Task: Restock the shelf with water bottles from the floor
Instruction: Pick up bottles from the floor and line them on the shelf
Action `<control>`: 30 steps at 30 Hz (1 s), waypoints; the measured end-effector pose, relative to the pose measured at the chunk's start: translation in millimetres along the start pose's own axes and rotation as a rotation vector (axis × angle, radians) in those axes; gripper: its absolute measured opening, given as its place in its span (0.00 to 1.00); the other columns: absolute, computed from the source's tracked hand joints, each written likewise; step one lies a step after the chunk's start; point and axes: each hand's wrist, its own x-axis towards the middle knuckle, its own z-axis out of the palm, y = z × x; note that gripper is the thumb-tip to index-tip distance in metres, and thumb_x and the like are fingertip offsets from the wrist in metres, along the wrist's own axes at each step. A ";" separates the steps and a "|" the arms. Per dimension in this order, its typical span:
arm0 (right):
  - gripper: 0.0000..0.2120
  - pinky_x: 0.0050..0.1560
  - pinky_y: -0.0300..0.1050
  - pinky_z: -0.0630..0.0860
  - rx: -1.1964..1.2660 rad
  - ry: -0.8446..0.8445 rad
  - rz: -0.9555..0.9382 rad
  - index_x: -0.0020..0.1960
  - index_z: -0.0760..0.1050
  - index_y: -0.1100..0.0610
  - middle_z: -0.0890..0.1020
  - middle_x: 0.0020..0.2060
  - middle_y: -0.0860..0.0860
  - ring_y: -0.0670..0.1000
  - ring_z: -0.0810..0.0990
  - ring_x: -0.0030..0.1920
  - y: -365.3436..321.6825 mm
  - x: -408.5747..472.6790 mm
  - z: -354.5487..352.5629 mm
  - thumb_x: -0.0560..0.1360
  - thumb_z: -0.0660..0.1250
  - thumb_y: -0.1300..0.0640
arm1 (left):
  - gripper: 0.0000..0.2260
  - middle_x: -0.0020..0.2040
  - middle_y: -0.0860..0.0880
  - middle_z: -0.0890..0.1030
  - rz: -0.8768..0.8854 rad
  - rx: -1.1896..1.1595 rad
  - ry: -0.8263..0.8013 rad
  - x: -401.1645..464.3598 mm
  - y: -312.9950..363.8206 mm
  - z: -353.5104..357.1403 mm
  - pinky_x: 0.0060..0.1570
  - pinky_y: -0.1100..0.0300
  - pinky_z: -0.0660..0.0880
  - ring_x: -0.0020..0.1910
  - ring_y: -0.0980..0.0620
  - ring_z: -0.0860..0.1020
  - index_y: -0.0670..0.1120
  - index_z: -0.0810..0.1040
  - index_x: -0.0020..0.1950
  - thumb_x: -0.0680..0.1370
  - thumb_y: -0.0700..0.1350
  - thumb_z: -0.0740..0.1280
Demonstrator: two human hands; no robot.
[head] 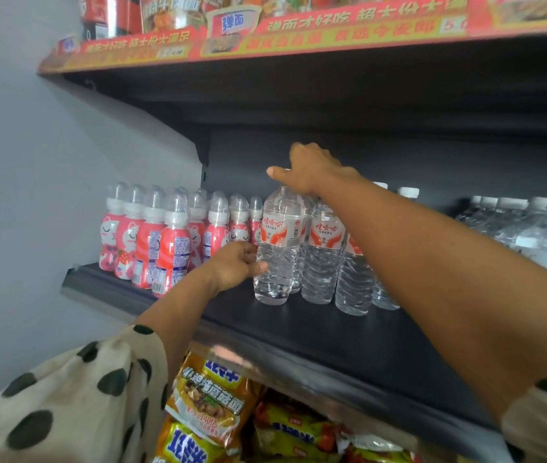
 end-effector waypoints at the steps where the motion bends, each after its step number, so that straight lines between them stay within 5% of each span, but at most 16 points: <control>1: 0.28 0.47 0.48 0.68 -0.029 0.008 -0.003 0.68 0.65 0.61 0.74 0.62 0.58 0.59 0.75 0.59 -0.7 -5.6 -5.1 0.78 0.61 0.41 | 0.25 0.67 0.44 0.74 -0.007 0.014 0.012 -7.1 5.8 -1.8 0.69 0.53 0.67 0.67 0.46 0.72 0.40 0.66 0.72 0.77 0.42 0.69; 5: 0.24 0.45 0.48 0.68 -0.074 -0.027 -0.008 0.66 0.65 0.61 0.75 0.59 0.58 0.60 0.75 0.55 -8.7 -43.7 -28.5 0.76 0.64 0.49 | 0.26 0.65 0.42 0.75 0.025 0.133 0.040 -46.0 31.6 -10.7 0.64 0.57 0.69 0.64 0.46 0.73 0.38 0.66 0.72 0.76 0.38 0.69; 9: 0.08 0.39 0.45 0.68 -0.105 -0.231 -0.065 0.43 0.72 0.59 0.76 0.40 0.54 0.56 0.75 0.42 -29.4 -122.9 -41.7 0.72 0.67 0.54 | 0.16 0.56 0.43 0.79 0.082 0.391 0.042 -109.8 47.0 -16.7 0.58 0.56 0.73 0.55 0.46 0.77 0.38 0.75 0.61 0.74 0.37 0.71; 14: 0.10 0.44 0.48 0.74 -0.122 -0.404 -0.049 0.49 0.72 0.57 0.77 0.46 0.56 0.58 0.77 0.47 -53.1 -250.8 -30.1 0.71 0.68 0.55 | 0.16 0.57 0.42 0.79 0.123 0.590 -0.075 -209.5 34.5 -4.3 0.58 0.53 0.75 0.57 0.43 0.77 0.40 0.76 0.59 0.73 0.39 0.71; 19: 0.15 0.40 0.44 0.66 -0.102 -0.591 -0.024 0.53 0.70 0.58 0.78 0.51 0.58 0.59 0.77 0.53 -77.5 -386.9 15.1 0.71 0.69 0.53 | 0.16 0.55 0.43 0.79 0.119 0.798 -0.267 -300.5 -18.4 46.0 0.52 0.51 0.76 0.56 0.41 0.77 0.43 0.77 0.57 0.71 0.43 0.71; 30: 0.25 0.45 0.52 0.72 0.111 -0.992 0.162 0.66 0.63 0.61 0.73 0.58 0.61 0.63 0.75 0.56 -67.5 -635.8 198.0 0.73 0.66 0.54 | 0.14 0.56 0.41 0.78 -0.066 0.702 -0.690 -433.0 -199.2 217.9 0.50 0.53 0.74 0.57 0.40 0.77 0.41 0.75 0.57 0.72 0.41 0.68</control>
